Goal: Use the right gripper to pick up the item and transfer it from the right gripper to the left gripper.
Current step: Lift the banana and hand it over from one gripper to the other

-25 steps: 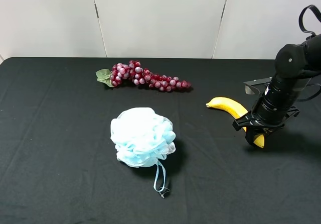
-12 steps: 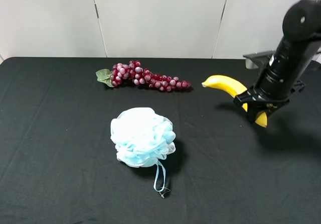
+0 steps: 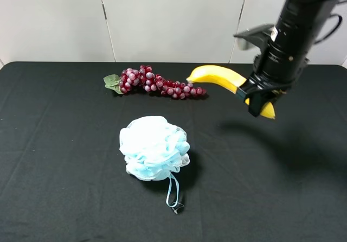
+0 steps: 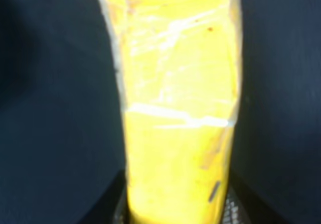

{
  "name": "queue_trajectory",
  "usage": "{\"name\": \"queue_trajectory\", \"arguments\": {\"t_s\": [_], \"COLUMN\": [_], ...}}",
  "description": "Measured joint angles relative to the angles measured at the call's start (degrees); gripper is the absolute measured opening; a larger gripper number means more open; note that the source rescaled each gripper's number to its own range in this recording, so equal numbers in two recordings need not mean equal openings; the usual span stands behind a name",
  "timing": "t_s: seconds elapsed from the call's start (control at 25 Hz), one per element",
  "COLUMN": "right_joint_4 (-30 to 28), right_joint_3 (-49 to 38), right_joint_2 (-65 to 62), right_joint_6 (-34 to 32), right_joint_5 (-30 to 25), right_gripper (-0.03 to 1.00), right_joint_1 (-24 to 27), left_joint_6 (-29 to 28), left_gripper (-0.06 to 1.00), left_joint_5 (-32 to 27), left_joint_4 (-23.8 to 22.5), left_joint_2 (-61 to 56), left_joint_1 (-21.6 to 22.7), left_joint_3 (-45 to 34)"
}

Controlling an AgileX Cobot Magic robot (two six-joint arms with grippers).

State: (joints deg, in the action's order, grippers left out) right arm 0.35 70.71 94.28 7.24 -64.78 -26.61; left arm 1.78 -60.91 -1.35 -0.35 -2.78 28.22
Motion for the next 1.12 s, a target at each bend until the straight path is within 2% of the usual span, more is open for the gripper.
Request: {"name": "queue_trajectory", "arguments": {"t_s": [0.36,0.72,1.12], "right_joint_4": [-0.3,-2.7,-2.8], "right_joint_3": [4.1,4.2,4.2], "right_joint_2": [0.0,0.0,0.0], "right_joint_6": [5.5,10.9,16.1], "right_joint_5": [-4.4,-4.6,-4.7], "right_gripper": [0.00,0.00,0.00], "right_joint_1": [-10.0,-18.2,-19.2], "left_joint_6": [0.0,0.0,0.0], "left_gripper": [0.98,0.98,0.98], "left_joint_5": [0.0,0.0,0.0], "left_joint_4": [0.0,0.0,0.0], "left_joint_2": [0.0,0.0,0.0], "left_joint_1": [0.0,0.0,0.0], "left_joint_3": [0.0,0.0,0.0]}}
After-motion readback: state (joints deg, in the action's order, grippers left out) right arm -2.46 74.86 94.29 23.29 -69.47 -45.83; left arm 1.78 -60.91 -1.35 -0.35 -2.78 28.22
